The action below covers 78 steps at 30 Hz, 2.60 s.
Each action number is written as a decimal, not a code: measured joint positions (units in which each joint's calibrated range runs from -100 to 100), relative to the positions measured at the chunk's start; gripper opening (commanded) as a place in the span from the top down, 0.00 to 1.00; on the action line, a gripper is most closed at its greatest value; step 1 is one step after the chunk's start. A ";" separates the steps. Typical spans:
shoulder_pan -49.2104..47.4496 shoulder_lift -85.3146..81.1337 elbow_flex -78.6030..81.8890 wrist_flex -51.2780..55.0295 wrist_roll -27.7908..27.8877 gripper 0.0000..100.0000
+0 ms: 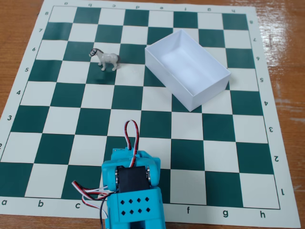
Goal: Grab the toy horse and put it in the box.
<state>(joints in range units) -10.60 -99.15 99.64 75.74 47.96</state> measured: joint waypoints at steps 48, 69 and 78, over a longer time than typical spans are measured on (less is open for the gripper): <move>-1.27 -0.09 -0.27 -4.12 0.00 1.00; 1.79 73.79 -86.22 -3.15 -43.14 0.75; 0.75 101.11 -104.99 -2.71 -58.76 0.72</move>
<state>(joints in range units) -9.86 1.96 -5.35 73.03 -10.80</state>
